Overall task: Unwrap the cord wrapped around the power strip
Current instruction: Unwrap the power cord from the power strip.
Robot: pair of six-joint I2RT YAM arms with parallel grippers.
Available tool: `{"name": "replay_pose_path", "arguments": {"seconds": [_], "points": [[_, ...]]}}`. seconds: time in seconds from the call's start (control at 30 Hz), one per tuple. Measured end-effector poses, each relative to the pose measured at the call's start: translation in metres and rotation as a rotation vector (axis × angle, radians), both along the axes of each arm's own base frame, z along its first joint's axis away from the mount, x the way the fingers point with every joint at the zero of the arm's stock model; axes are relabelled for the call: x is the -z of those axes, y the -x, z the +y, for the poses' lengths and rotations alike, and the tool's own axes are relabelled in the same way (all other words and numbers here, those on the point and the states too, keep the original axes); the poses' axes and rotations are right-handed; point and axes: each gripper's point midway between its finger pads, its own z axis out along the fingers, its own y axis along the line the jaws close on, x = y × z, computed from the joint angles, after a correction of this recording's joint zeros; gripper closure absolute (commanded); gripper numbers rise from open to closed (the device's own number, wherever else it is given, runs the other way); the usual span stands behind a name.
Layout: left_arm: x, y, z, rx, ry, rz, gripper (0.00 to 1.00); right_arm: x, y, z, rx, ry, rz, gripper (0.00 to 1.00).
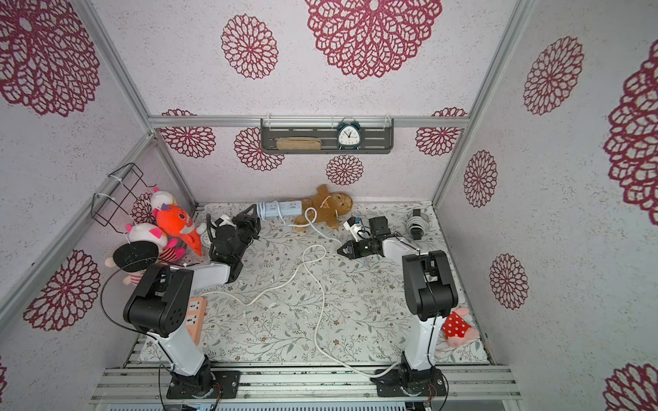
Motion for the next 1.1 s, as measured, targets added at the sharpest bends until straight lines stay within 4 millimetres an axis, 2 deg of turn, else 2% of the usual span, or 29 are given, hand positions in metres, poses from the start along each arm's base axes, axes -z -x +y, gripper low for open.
{"name": "replay_pose_path", "arguments": {"seconds": [0.1,0.17,0.23,0.33,0.43,0.5,0.67,0.83,1.1], "points": [[0.001,-0.005,0.002,-0.021,-0.069,0.016,1.00,-0.015,0.013,0.000,-0.044,0.000,-0.021,1.00],[0.008,-0.007,0.004,-0.035,-0.126,0.044,1.00,-0.036,0.017,-0.002,-0.054,-0.013,-0.071,1.00],[0.020,-0.006,0.007,-0.038,-0.192,0.094,1.00,-0.065,0.019,-0.009,-0.042,-0.039,-0.145,1.00],[0.031,-0.003,0.005,0.009,-0.248,0.141,1.00,-0.103,0.008,-0.029,0.038,-0.060,-0.245,1.00],[0.032,0.004,-0.003,0.091,-0.245,0.144,1.00,-0.115,-0.016,-0.056,0.153,-0.025,-0.285,1.00],[0.029,0.011,-0.009,0.145,-0.212,0.126,1.00,-0.107,-0.030,-0.068,0.212,0.004,-0.273,1.00],[0.028,0.024,-0.008,0.201,-0.103,0.087,1.00,-0.061,-0.043,-0.080,0.298,0.078,-0.170,1.00],[0.034,0.033,0.014,0.165,-0.040,0.089,1.00,-0.016,-0.040,-0.096,0.359,0.176,-0.084,1.00],[0.041,0.042,0.054,0.083,0.059,0.079,1.00,0.025,-0.034,-0.134,0.459,0.290,0.004,1.00]]}}
